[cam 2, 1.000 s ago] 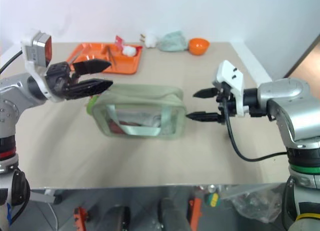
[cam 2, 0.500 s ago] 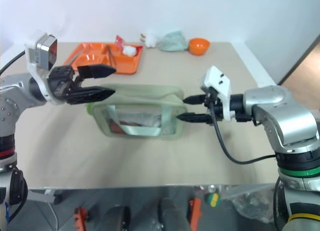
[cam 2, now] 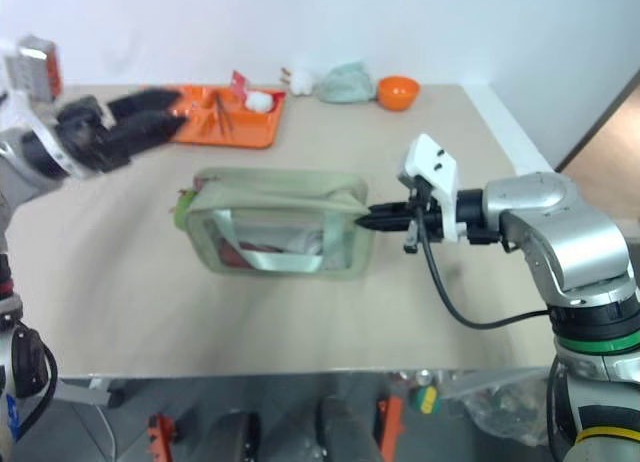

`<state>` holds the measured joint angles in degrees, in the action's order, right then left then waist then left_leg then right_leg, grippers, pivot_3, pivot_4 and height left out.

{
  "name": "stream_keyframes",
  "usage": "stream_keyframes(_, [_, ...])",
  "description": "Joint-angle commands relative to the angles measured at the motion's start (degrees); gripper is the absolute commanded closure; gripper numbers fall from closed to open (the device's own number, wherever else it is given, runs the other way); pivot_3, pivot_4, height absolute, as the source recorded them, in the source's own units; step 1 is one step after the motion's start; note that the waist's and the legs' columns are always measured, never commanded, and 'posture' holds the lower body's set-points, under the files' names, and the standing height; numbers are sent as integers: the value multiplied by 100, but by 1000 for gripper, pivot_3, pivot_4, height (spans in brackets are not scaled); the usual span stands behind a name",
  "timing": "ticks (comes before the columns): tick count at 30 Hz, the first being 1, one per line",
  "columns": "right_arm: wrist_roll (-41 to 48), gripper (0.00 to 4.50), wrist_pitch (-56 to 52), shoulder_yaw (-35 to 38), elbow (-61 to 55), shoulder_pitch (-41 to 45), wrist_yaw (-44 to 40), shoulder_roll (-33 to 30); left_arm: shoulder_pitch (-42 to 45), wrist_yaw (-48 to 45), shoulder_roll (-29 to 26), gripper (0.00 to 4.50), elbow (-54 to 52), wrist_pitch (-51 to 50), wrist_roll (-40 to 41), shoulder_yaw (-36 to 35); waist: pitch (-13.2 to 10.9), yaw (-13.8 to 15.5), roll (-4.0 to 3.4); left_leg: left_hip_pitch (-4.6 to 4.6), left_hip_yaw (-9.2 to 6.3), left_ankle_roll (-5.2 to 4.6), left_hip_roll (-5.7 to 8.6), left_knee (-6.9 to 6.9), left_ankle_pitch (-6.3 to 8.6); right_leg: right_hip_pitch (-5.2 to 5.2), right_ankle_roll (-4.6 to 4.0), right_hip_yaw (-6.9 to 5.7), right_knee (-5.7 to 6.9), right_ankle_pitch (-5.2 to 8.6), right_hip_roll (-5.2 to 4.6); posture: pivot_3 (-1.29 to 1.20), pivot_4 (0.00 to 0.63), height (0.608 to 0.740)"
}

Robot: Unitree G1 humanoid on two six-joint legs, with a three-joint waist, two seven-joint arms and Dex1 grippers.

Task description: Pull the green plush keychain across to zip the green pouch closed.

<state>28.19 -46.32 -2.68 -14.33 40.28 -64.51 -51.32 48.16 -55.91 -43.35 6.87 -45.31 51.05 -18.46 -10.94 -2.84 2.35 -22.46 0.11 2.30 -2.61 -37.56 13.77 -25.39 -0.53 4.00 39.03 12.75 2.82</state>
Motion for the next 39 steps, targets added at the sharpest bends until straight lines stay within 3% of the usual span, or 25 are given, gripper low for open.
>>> stream_keyframes(1, [17, 4440, 105, -6, -42, 63, -51, -21, -254, 208, -406, 0, 475, 147, -406, -279, 0, -11, 0, 0, 0, -1, 0, 0, 1, 0, 0, 1, 0, 0, 0, 0, 150, 740])
stream_keyframes(10, [-98, 4440, 156, -129, 101, 103, 9, 63, -2145, -274, -851, 0, -107, 472, -1113, -3, 1, -17, 3, -3, 0, -4, -3, 5, 3, -3, -7, -2, 0, 8, -6, 0, 150, 740])
stream_keyframes(34, [2, 4440, -44, 49, -234, -76, 187, -34, -1612, -2, -21, 0, -108, 387, -1456, 658, 1, -8, 4, 5, 4, -5, -4, 4, 3, 0, -9, 2, 2, 1, 1, 0, 150, 740])
stream_keyframes(39, [27, 4500, -63, 48, -239, -72, 228, -43, -1595, -2, -13, 1505, -29, 393, -1494, 600, 1, -11, 4, 5, 3, -5, -4, 4, 3, 0, -9, 2, 2, 2, 2, 0, 150, 740])
